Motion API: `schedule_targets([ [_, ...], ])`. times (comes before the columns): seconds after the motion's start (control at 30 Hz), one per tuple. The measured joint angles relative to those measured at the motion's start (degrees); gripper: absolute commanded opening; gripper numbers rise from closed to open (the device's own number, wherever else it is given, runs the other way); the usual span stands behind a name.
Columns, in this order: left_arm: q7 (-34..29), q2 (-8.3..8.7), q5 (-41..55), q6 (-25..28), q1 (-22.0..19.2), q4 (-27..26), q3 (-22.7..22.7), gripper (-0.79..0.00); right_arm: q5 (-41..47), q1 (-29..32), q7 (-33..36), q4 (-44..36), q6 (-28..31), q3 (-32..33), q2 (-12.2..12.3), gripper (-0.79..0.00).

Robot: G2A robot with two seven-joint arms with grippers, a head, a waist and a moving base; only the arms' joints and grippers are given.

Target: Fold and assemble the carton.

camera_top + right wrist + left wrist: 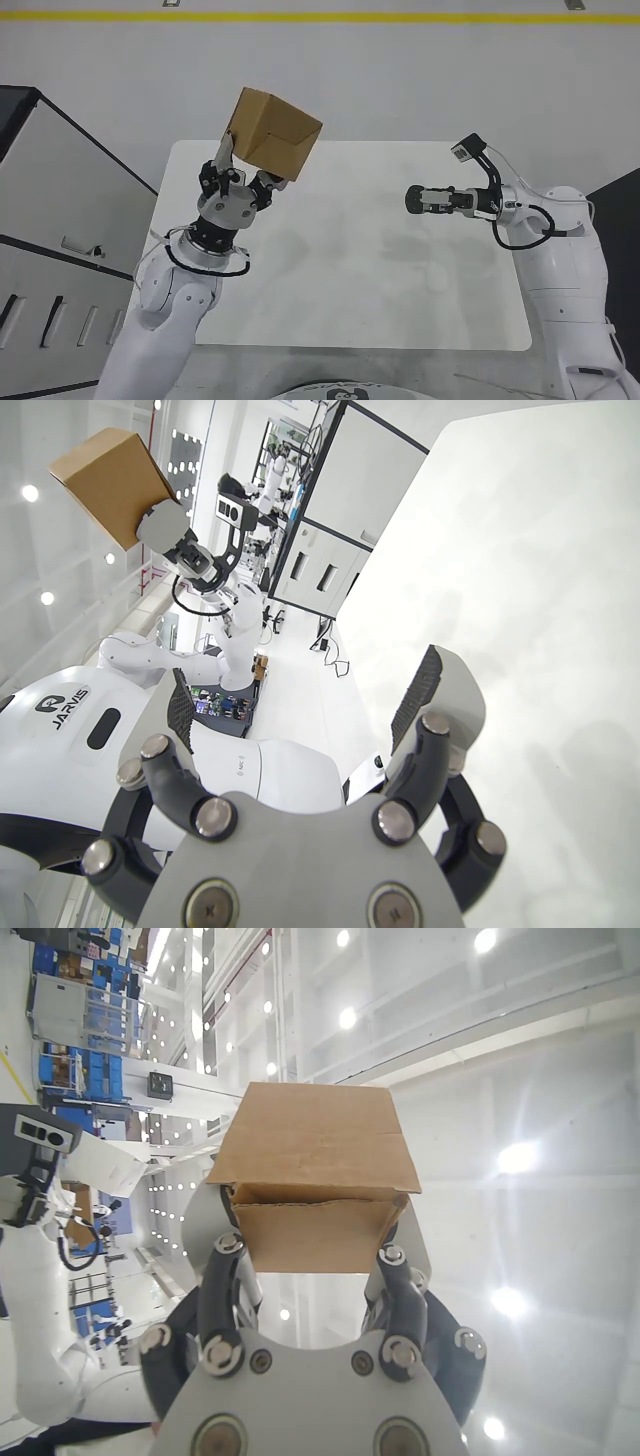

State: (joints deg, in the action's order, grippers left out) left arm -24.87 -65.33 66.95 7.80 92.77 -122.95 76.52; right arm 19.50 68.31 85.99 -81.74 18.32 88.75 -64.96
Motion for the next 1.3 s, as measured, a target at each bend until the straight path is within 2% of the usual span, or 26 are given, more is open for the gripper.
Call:
schedule_targets([
  [0.2,1.04,-0.42,23.77,-7.67,1.55,-1.96,2.0,-0.785,0.0,0.0,0.0,0.0,0.0,0.0,0.0,0.0],
  [0.5,3.54,-0.54,45.02,-20.53,3.54,-3.08,5.8,-0.785,0.0,0.0,0.0,0.0,0.0,0.0,0.0,0.0],
  [0.67,6.88,-0.44,52.67,-28.15,3.7,-2.65,6.55,-0.785,0.0,0.0,0.0,0.0,0.0,0.0,0.0,0.0],
  [0.9,9.89,-0.38,58.78,-35.98,3.55,-2.16,5.83,-0.785,0.0,0.0,0.0,0.0,0.0,0.0,0.0,0.0],
  [1.1,11.85,-0.5,63.75,-38.73,3.3,-2.27,4.69,-0.785,0.0,0.0,0.0,0.0,0.0,0.0,0.0,0.0],
  [1.3,14.14,-0.68,70.28,-38.69,2.57,-2.5,4.17,-0.785,0.0,0.0,0.0,0.0,0.0,0.0,0.0,0.0],
])
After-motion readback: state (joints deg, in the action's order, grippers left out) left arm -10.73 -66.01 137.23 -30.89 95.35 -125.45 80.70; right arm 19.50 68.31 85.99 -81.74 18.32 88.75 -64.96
